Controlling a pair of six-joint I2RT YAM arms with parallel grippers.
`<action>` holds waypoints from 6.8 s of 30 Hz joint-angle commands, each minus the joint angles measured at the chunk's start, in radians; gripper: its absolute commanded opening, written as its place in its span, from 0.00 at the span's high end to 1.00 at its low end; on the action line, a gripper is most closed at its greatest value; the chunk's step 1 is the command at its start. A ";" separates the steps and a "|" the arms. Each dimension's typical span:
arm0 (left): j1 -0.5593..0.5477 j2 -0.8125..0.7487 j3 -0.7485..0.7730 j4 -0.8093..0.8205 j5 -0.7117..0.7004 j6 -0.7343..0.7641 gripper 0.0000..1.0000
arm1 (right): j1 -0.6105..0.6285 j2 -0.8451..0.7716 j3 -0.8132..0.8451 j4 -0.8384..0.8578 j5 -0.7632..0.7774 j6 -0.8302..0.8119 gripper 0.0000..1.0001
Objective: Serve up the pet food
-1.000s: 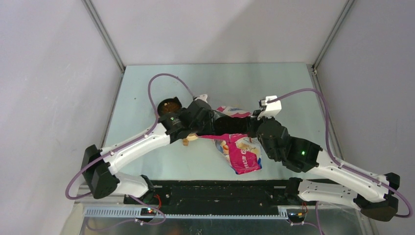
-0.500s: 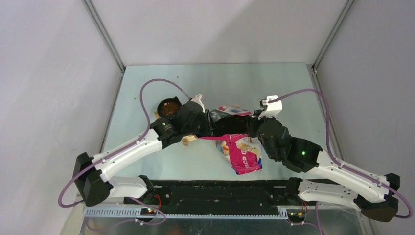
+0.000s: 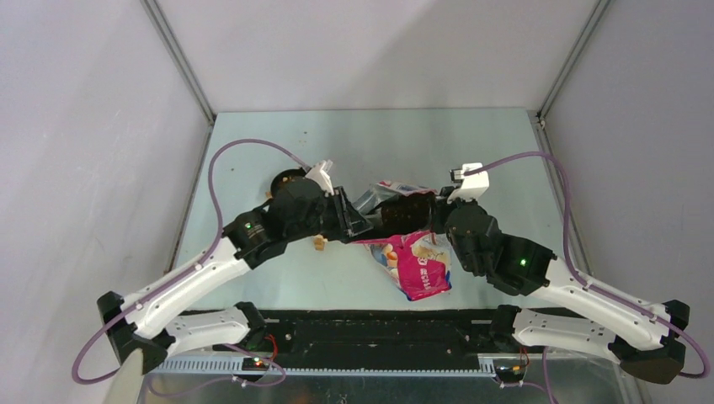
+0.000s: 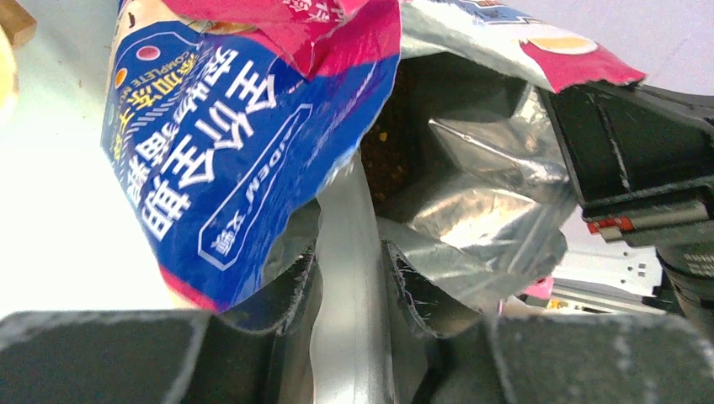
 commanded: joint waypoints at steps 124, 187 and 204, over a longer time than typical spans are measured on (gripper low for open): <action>0.008 -0.582 -0.252 -0.027 -0.165 -0.130 1.00 | 0.014 -0.078 0.022 0.044 0.095 -0.017 1.00; 0.016 -0.429 -0.344 0.334 -0.225 -0.245 1.00 | -0.023 0.014 0.122 0.451 0.078 -0.225 1.00; 0.016 -0.523 -0.520 0.586 -0.210 -0.454 1.00 | 0.004 -0.031 0.122 0.440 0.080 -0.205 1.00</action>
